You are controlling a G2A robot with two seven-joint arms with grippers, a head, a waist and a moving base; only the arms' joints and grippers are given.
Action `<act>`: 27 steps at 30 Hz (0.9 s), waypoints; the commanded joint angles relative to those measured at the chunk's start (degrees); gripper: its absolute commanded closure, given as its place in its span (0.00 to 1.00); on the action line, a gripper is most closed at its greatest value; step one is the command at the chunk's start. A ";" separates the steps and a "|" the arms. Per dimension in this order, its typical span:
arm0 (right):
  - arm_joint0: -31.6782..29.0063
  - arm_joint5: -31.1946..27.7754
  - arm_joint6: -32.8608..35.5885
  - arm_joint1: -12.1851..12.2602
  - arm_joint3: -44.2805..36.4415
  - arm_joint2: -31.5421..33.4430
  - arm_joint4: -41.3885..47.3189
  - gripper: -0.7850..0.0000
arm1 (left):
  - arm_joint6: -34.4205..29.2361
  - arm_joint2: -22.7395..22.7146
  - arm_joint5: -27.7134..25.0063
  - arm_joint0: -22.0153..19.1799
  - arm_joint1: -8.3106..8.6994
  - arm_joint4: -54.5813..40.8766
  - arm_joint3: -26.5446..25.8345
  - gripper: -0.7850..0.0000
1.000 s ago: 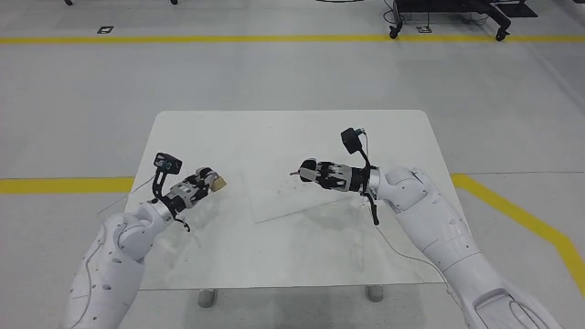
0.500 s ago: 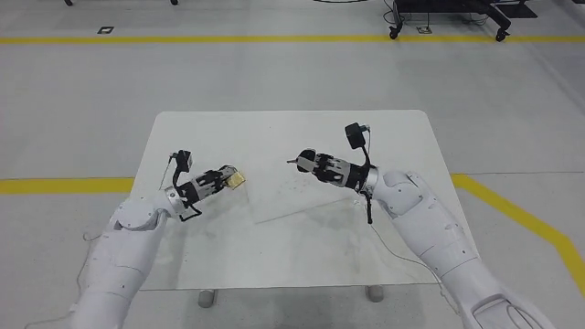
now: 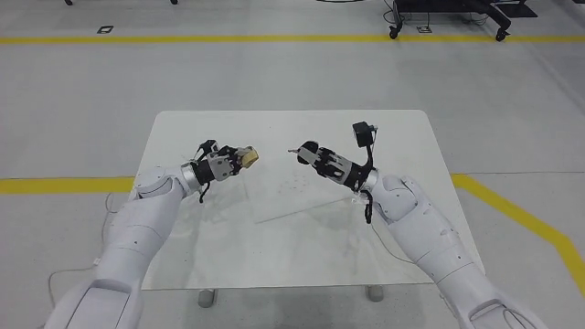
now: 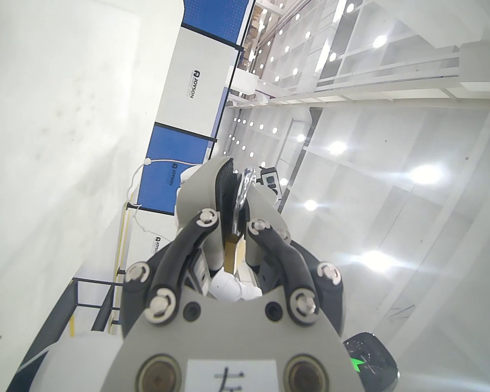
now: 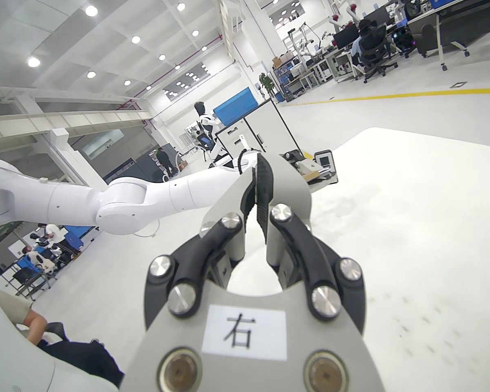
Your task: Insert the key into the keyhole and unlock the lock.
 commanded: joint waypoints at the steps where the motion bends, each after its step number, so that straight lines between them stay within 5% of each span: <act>1: 0.00 0.02 0.00 0.01 -0.01 0.02 -0.04 1.00 | -0.33 0.08 -0.11 0.02 -0.04 -0.10 0.08 1.00; 9: 0.00 0.02 0.00 0.01 -0.01 0.02 -0.04 1.00 | -0.33 0.08 -0.11 0.02 -0.04 -0.10 0.08 1.00; 14: -1.24 -1.87 -0.43 -0.34 -2.98 -1.46 4.25 1.00 | 7.10 -0.48 -2.48 2.74 -0.26 -0.74 -3.57 1.00; 20: -3.29 3.32 -1.37 -0.71 -5.91 -2.90 6.32 1.00 | 23.57 -0.20 -14.06 6.55 -1.92 -3.07 -12.89 1.00; 27: -6.19 12.69 -9.39 -1.82 -7.27 -4.67 -0.76 1.00 | 29.52 1.48 -24.26 9.28 -3.02 0.22 -16.95 1.00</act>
